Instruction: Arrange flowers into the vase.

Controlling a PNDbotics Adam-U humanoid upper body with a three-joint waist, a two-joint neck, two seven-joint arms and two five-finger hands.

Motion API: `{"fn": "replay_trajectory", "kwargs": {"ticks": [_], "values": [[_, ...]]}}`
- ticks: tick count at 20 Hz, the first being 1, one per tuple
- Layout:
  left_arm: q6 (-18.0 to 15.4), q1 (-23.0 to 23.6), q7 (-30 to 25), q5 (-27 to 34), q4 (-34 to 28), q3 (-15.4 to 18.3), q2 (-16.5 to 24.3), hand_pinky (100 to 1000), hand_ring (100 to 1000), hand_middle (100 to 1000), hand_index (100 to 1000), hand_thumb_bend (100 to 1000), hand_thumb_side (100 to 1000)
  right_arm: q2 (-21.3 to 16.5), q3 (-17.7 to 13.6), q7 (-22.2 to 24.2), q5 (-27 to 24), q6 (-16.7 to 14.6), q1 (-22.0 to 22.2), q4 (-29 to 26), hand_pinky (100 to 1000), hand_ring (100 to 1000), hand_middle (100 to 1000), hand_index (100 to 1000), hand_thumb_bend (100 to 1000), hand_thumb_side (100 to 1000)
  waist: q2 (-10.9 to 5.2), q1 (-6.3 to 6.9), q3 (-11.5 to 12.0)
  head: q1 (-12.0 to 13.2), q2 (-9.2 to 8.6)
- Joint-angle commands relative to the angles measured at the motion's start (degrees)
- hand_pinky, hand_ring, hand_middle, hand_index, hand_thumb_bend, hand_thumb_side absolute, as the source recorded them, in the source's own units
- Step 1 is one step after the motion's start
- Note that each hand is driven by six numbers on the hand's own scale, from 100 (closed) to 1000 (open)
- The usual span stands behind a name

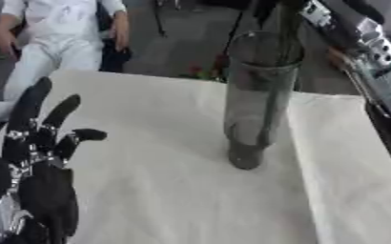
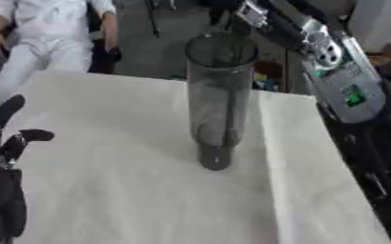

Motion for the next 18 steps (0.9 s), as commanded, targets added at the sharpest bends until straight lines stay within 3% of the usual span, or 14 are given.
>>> {"fn": "replay_trajectory", "kwargs": {"ticks": [1, 8, 18], "values": [[0.0, -0.2, -0.1, 0.2, -0.9, 0.0, 0.5, 582, 867, 940, 954, 358, 1000, -1.8, -0.1, 2.1, 1.4, -1.9, -1.1, -1.2, 899, 1000, 597, 704, 637, 1000, -1.91, 0.45, 0.0, 0.2, -0.57], [0.1, -0.2, -0.2, 0.2, -0.9, -0.1, 0.5, 583, 868, 941, 954, 356, 998, -2.7, -0.1, 6.8, 3.2, -4.8, -0.9, -0.3, 905, 1000, 622, 752, 662, 1000, -2.13, 0.46, -0.3, 0.4, -0.56], [0.0, -0.1, -0.2, 0.2, -0.9, 0.0, 0.5, 583, 869, 942, 955, 354, 999, -3.0, -0.8, 7.4, 2.4, -4.6, -0.6, 0.0, 904, 1000, 608, 729, 656, 1000, -2.04, 0.65, -0.4, 0.4, -0.79]]}}
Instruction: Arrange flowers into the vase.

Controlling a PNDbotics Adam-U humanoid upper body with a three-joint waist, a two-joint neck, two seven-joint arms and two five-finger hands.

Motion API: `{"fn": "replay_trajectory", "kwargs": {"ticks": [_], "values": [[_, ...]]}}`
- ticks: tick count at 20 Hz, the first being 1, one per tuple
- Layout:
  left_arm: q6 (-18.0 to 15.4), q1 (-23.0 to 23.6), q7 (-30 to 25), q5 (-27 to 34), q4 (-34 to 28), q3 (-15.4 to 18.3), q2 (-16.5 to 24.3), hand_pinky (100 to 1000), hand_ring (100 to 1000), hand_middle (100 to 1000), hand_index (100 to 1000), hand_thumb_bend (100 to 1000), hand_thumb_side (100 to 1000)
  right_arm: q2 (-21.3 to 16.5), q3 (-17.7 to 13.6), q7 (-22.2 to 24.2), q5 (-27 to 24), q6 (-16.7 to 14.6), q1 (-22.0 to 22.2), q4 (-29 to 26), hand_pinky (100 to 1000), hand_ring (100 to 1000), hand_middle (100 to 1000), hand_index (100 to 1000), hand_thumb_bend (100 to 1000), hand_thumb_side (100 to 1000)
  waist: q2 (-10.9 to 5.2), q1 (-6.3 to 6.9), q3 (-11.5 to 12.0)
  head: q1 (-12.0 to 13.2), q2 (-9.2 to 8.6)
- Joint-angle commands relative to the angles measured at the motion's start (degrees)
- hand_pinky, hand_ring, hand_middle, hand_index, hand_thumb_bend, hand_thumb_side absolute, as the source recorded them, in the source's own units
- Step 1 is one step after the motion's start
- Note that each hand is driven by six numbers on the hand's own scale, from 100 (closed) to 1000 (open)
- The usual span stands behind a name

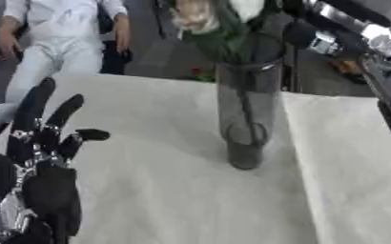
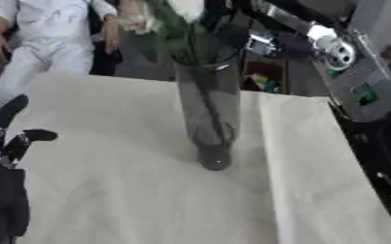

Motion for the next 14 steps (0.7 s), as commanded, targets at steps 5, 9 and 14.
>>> {"fn": "replay_trajectory", "kwargs": {"ticks": [5, 9, 14], "values": [[0.0, -0.3, -0.1, 0.1, -0.9, 0.2, 0.5, 583, 870, 943, 956, 353, 1000, -1.8, -0.8, -0.8, -0.1, 0.6, -0.4, -0.4, 897, 1000, 531, 675, 647, 1000, -1.57, 0.41, 0.1, 0.1, -1.16], [0.1, -0.3, 0.2, 0.1, -0.9, 0.6, 0.5, 584, 871, 944, 956, 354, 1000, -2.2, -0.7, -1.3, 1.3, 1.1, 0.2, -0.2, 894, 1000, 454, 600, 626, 1000, -1.58, 0.34, 0.5, 0.7, -3.44], [0.2, -0.2, 1.0, 0.0, -0.9, 1.2, 0.5, 584, 872, 944, 956, 350, 1000, -3.3, 0.2, 0.5, 3.6, 0.0, 1.1, 0.1, 881, 979, 379, 545, 635, 1000, -1.36, 0.33, 0.4, 0.7, -3.69]]}}
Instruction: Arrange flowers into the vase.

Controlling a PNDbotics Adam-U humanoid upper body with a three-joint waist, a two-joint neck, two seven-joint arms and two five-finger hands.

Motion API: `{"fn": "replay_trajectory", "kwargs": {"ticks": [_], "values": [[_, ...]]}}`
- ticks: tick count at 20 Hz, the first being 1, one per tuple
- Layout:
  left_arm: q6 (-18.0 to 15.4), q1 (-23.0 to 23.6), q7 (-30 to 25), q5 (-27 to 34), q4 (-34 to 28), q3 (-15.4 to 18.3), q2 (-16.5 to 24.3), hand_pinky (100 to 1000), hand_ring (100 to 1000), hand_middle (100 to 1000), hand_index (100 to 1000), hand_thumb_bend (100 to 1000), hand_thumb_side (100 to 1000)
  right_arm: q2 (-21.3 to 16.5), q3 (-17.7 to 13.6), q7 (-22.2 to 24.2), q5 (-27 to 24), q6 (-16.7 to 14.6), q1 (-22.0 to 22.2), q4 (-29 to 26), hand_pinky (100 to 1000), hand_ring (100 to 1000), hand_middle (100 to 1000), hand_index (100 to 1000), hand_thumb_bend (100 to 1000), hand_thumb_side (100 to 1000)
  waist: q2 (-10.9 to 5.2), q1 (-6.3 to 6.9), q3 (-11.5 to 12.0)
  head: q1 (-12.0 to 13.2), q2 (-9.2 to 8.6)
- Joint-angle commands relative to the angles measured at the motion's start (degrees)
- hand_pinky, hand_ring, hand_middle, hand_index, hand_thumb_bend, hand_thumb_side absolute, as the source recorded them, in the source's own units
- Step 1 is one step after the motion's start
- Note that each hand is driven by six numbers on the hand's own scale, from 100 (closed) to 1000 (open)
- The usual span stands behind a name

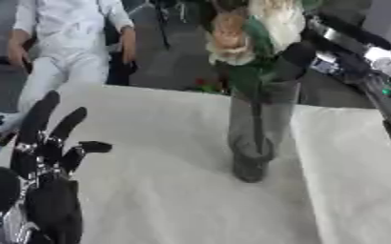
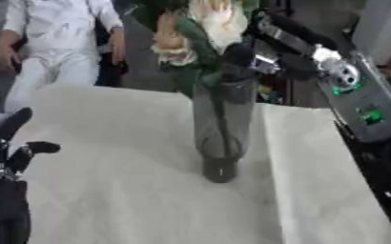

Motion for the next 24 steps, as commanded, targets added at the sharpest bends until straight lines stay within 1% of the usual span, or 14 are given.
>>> {"fn": "replay_trajectory", "kwargs": {"ticks": [1, 7, 10, 18, 20, 24], "values": [[0.0, -0.3, 0.4, 0.0, -0.9, 0.4, 0.5, 585, 872, 944, 956, 350, 1000, -1.8, -0.3, 0.8, 1.0, -0.6, -0.9, -0.3, 883, 983, 385, 550, 634, 1000, -1.27, 0.3, 0.0, 0.1, -0.51], [0.0, -0.3, 0.1, 0.1, -0.9, 0.1, 0.4, 584, 872, 944, 956, 345, 1000, -1.7, -0.2, 0.5, -0.6, -0.8, -1.1, -0.9, 882, 985, 404, 568, 635, 1000, -0.99, 0.44, 0.1, 0.0, 0.06], [0.0, -0.3, 0.0, 0.2, -0.9, 0.0, 0.4, 584, 872, 945, 956, 342, 1000, -1.8, 0.1, 0.3, -0.7, -0.9, -1.0, -1.2, 882, 985, 406, 569, 637, 1000, -1.0, 0.47, 0.1, -0.1, -0.09], [0.1, -0.2, -0.4, 0.5, -0.9, -0.3, 0.4, 584, 872, 946, 957, 340, 1000, -2.0, -0.1, -0.3, -0.7, -1.0, -1.0, -1.1, 885, 988, 418, 580, 635, 1000, -1.18, 0.5, 0.0, -0.1, 0.31], [0.1, -0.2, -0.5, 0.5, -0.9, -0.3, 0.4, 584, 872, 946, 957, 340, 1000, -2.0, -0.4, -0.9, -1.1, -0.9, -1.0, -1.2, 887, 992, 423, 585, 630, 1000, -1.24, 0.55, 0.0, -0.1, 0.48], [0.2, -0.1, -0.7, 0.6, -0.9, -0.3, 0.5, 584, 872, 946, 957, 340, 1000, -2.2, -1.4, -3.2, -3.3, 0.2, -1.4, -1.8, 890, 992, 445, 605, 616, 1000, -1.55, 0.65, 0.0, -0.5, 1.42]]}}
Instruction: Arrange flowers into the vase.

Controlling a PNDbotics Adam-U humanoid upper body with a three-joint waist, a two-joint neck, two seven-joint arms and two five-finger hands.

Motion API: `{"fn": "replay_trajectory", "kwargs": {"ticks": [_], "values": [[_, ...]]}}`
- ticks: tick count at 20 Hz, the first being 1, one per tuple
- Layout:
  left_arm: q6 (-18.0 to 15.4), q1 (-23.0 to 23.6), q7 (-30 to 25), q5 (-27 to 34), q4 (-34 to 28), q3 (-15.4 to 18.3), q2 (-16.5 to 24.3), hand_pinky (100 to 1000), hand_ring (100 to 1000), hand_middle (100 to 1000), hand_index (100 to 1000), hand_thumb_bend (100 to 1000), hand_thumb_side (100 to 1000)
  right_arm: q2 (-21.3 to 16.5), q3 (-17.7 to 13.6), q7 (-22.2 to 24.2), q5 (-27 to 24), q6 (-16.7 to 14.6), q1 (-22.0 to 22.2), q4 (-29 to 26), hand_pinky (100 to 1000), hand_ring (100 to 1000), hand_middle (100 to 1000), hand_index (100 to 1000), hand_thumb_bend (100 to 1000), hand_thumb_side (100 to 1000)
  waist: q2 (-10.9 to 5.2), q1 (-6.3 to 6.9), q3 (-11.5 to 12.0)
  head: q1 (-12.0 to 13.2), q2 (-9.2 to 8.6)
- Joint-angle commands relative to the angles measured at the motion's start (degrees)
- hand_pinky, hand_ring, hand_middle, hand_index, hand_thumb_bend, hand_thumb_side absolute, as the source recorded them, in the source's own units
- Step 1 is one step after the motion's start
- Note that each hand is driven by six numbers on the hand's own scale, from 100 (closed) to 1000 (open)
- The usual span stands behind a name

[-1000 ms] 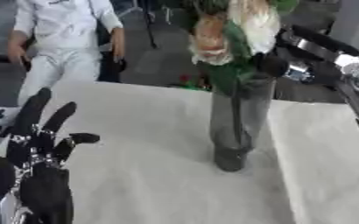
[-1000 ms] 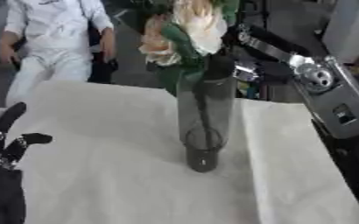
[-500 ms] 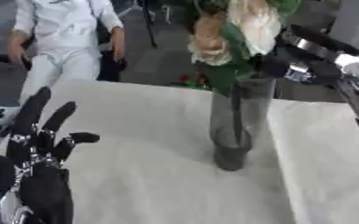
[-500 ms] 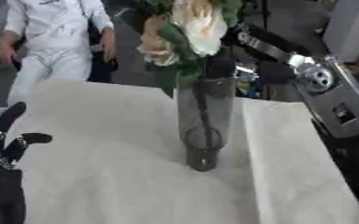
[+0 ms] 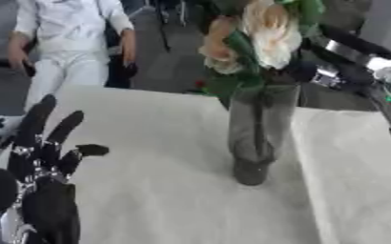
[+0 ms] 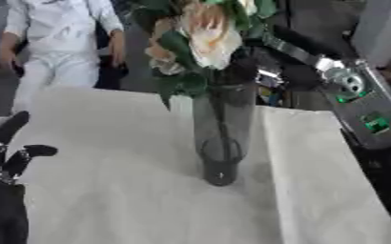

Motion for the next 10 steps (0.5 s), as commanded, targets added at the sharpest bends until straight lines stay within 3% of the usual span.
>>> {"fn": "replay_trajectory", "kwargs": {"ticks": [1, 10], "values": [[0.0, -0.3, -0.3, 0.2, -0.9, -0.2, 0.5, 584, 872, 946, 957, 340, 1000, -1.9, -1.2, -1.9, -2.3, 0.8, -1.6, -1.8, 891, 990, 447, 607, 612, 1000, -1.75, 0.37, -0.1, -0.3, 0.66], [0.2, -0.2, -0.8, 0.4, -0.9, -0.4, 0.5, 584, 873, 947, 958, 338, 1000, -2.0, -1.7, -4.5, -4.4, 2.9, -2.0, -2.6, 895, 993, 459, 611, 597, 1000, -2.15, 0.71, -0.2, -0.5, 0.6]]}}
